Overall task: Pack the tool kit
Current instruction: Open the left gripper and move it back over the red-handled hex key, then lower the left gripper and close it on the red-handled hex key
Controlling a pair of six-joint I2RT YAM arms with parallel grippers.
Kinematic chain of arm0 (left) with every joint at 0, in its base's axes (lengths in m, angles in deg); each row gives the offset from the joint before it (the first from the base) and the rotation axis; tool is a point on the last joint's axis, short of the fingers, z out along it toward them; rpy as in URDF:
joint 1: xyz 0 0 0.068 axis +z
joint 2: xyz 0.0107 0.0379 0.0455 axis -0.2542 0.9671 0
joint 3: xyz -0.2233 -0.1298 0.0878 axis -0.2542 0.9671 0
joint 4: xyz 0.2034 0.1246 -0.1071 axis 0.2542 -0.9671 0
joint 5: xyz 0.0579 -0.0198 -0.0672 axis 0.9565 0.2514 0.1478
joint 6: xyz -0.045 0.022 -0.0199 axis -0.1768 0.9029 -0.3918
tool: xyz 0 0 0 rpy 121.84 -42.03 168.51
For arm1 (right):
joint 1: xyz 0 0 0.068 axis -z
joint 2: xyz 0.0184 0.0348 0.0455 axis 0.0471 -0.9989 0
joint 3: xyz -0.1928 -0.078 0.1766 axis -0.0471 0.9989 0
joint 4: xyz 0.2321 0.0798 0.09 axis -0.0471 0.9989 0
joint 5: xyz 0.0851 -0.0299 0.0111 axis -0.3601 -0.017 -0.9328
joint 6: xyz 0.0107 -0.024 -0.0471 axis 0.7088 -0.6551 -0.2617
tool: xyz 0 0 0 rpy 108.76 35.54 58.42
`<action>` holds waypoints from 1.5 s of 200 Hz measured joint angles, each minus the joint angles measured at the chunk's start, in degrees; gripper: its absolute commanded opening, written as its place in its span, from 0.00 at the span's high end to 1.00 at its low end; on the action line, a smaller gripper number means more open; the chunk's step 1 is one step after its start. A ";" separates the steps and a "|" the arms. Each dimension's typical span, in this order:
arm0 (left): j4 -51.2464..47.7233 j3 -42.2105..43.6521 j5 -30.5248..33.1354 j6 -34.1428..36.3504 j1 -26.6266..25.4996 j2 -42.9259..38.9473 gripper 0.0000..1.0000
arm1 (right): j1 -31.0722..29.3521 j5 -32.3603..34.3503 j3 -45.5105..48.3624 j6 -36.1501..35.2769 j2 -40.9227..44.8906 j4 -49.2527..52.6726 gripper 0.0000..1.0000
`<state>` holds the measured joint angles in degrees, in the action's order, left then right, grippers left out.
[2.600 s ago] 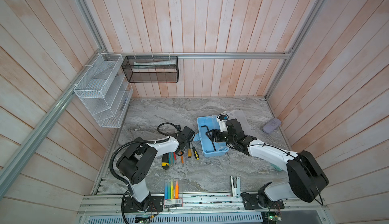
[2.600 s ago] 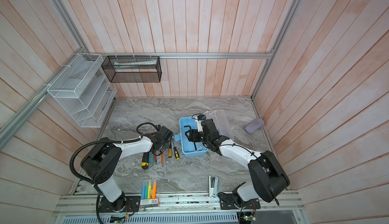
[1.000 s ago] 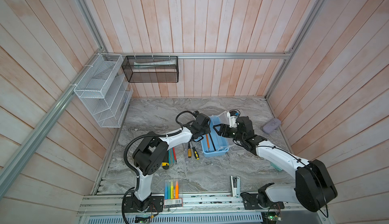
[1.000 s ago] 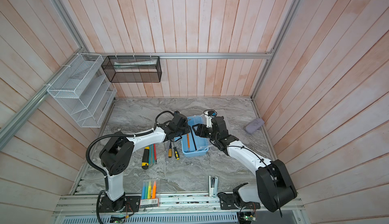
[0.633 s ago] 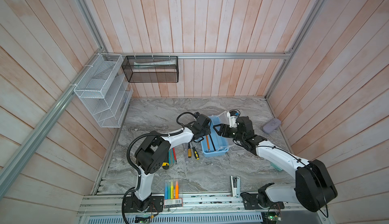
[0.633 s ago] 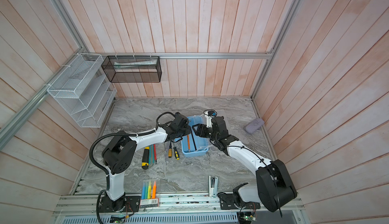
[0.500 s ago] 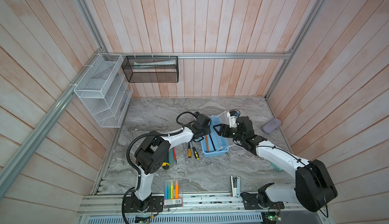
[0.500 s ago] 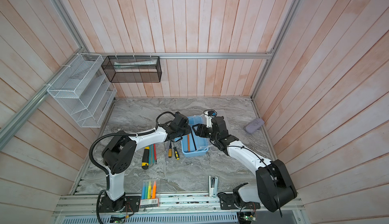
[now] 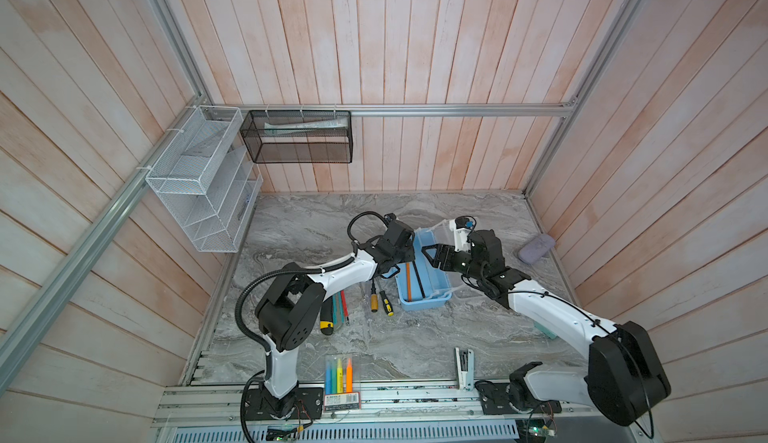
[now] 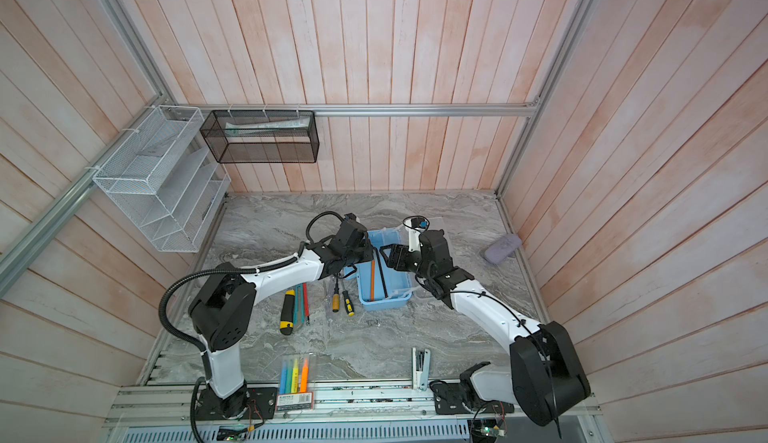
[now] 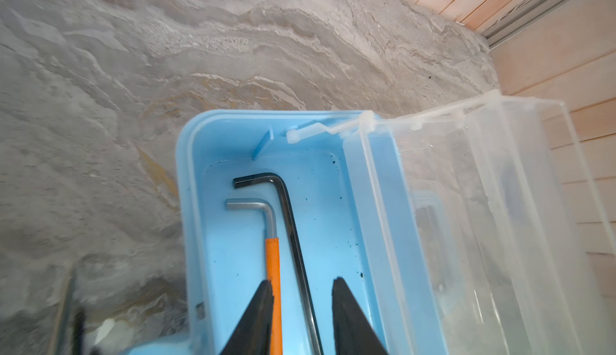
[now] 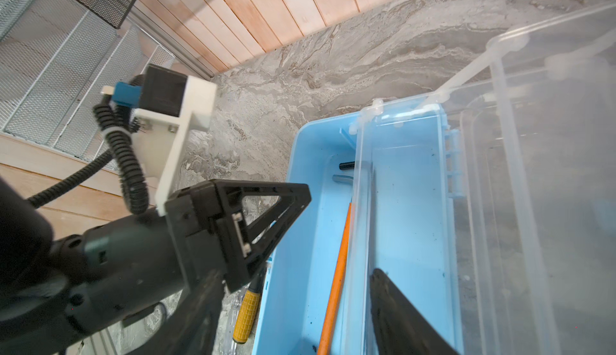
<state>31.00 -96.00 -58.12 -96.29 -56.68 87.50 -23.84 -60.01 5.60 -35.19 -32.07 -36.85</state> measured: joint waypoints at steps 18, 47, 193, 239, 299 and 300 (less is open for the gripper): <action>-1.68 3.58 2.62 1.66 0.26 -5.81 0.65 | -1.05 0.22 -0.11 -0.35 0.81 0.17 0.31; -5.77 9.16 6.62 2.97 1.88 -13.94 0.64 | -3.45 0.55 -0.50 -0.96 1.01 0.59 0.32; -14.43 29.81 6.25 -1.92 7.52 -20.63 0.73 | -7.13 0.63 -0.55 -0.72 -3.13 0.85 0.33; -14.05 30.21 5.84 -3.13 7.37 -20.33 0.73 | -7.13 0.63 -0.55 -0.72 -4.39 0.85 0.33; -13.64 30.23 6.36 -3.54 7.39 -18.16 0.73 | -7.13 0.63 -0.55 -0.74 -5.60 0.61 0.33; -13.64 30.23 6.38 -3.56 7.39 -18.12 0.73 | -7.13 0.63 -0.55 -0.74 -5.62 0.61 0.33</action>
<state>17.36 -65.77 -51.74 -99.86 -49.29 69.38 -30.97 -59.38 5.06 -35.93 -37.69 -36.24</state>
